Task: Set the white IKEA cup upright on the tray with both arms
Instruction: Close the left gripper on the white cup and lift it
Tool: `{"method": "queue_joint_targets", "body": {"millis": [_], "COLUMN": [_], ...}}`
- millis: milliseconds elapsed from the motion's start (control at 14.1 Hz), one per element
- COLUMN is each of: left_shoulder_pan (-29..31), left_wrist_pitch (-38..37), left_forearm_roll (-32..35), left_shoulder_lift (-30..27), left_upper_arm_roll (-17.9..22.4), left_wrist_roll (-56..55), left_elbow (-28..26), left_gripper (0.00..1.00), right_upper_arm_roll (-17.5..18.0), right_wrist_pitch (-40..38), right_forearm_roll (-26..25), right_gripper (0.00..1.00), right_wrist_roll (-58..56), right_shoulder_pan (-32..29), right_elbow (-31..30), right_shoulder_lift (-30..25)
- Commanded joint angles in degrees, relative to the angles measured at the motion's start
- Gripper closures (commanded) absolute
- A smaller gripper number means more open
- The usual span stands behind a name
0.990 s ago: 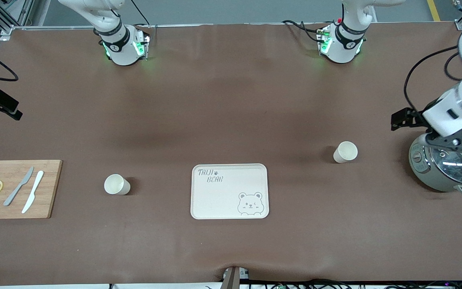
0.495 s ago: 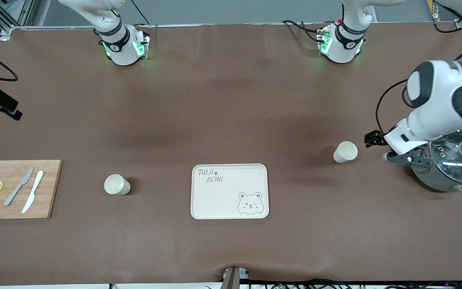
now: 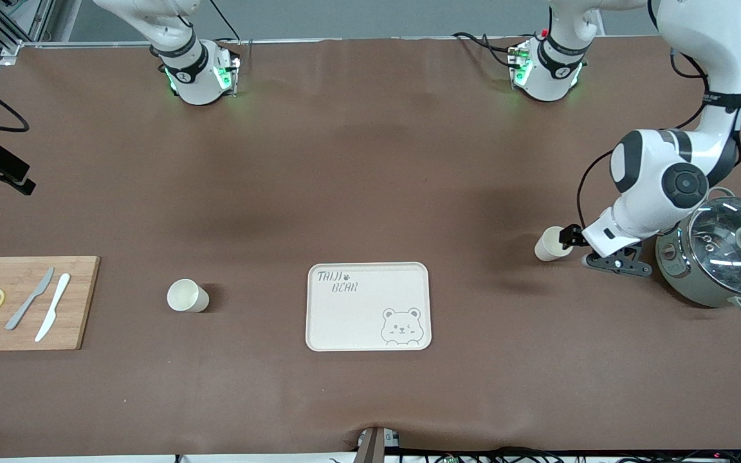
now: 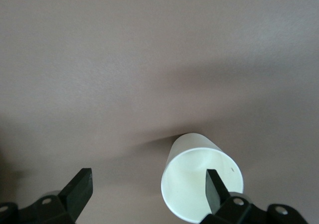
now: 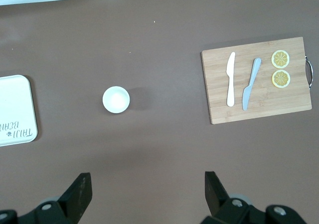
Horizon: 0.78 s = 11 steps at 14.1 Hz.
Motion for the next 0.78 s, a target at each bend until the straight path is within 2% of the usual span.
{"method": "queue_joint_targets", "body": {"millis": [0,141,495,566,636,707], "left_shoulder_pan": [0.16,0.08,-0.01,-0.10,-0.01,-0.10], "left_wrist_pitch": [7.57,11.18,14.10,14.19,14.19,14.27], "left_forearm_roll": [-0.33,-0.24,-0.24,-0.24,0.28,1.33], "left_shoulder_lift": [-0.89,-0.62,2.36,2.45,2.54,2.63], "left_upper_arm_roll": [0.04,0.04,0.04,0.04,0.12,0.04], "left_wrist_roll": [1.09,1.09,0.74,-0.04,0.56,0.04], "left_elbow": [-6.19,-8.31,-8.14,-8.05,-7.97,-7.62], "left_gripper": [0.00,0.00,0.00,0.66,1.00,1.00], "right_upper_arm_roll": [0.81,0.81,1.34,1.17,1.17,1.25], "right_wrist_pitch": [1.30,2.45,3.24,4.46,6.47,8.50], "right_forearm_roll": [-0.10,-0.18,0.52,1.74,2.27,2.28], "right_gripper": [0.00,0.00,0.00,0.00,0.00,0.00], "right_wrist_roll": [-0.43,-0.43,-4.91,-4.91,-4.91,-4.91], "right_shoulder_pan": [-1.26,-0.82,0.23,1.63,2.25,2.87], "right_elbow": [1.14,1.05,1.14,1.14,1.14,1.23], "right_shoulder_lift": [1.01,1.10,3.12,4.08,5.75,7.50]}}
